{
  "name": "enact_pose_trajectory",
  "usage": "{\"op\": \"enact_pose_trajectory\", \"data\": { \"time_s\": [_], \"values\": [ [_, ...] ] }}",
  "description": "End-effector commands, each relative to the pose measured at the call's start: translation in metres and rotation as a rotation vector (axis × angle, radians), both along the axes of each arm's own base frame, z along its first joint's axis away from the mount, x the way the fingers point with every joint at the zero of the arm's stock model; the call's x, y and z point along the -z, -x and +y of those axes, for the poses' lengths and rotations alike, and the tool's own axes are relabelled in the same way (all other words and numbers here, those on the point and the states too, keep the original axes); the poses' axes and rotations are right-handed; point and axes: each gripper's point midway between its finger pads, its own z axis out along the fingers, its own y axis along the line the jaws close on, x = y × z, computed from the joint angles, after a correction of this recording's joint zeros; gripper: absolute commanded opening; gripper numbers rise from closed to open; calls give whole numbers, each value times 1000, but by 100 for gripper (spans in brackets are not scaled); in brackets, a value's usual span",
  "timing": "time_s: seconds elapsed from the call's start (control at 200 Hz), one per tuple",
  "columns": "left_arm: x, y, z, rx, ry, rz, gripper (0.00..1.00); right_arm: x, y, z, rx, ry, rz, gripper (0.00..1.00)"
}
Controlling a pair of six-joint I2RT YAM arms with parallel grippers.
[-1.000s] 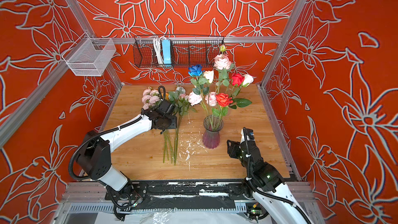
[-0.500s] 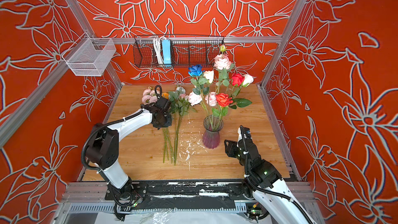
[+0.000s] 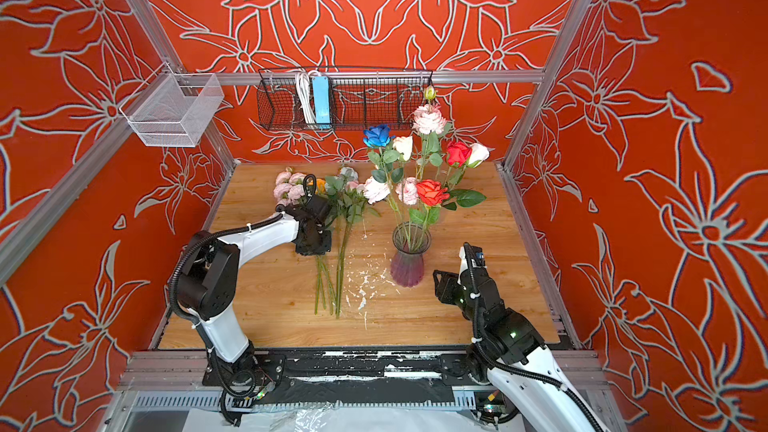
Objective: Arrange the flowers into the vase
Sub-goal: 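Lower the left gripper onto a yellow rose stem in the bunch and close it, then lift the yellow rose high above the bunch with the left gripper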
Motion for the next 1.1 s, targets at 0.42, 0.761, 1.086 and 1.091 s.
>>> {"op": "enact_pose_trajectory", "data": {
  "time_s": [0.42, 0.761, 1.086, 1.091],
  "values": [
    [-34, 8, -17, 69, 89, -20, 0, -22, -8, 3, 7, -24, -46, 54],
    [-123, 32, -27, 140, 270, -239, 0, -38, -13, -2, 17, 20, -91, 54],
    [-202, 75, -40, 272, 568, -740, 0, -107, 9, 51, -333, -112, -271, 58],
    [-203, 76, -40, 275, 570, -747, 0, -108, 9, 52, -339, -118, -275, 58]
  ]
}}
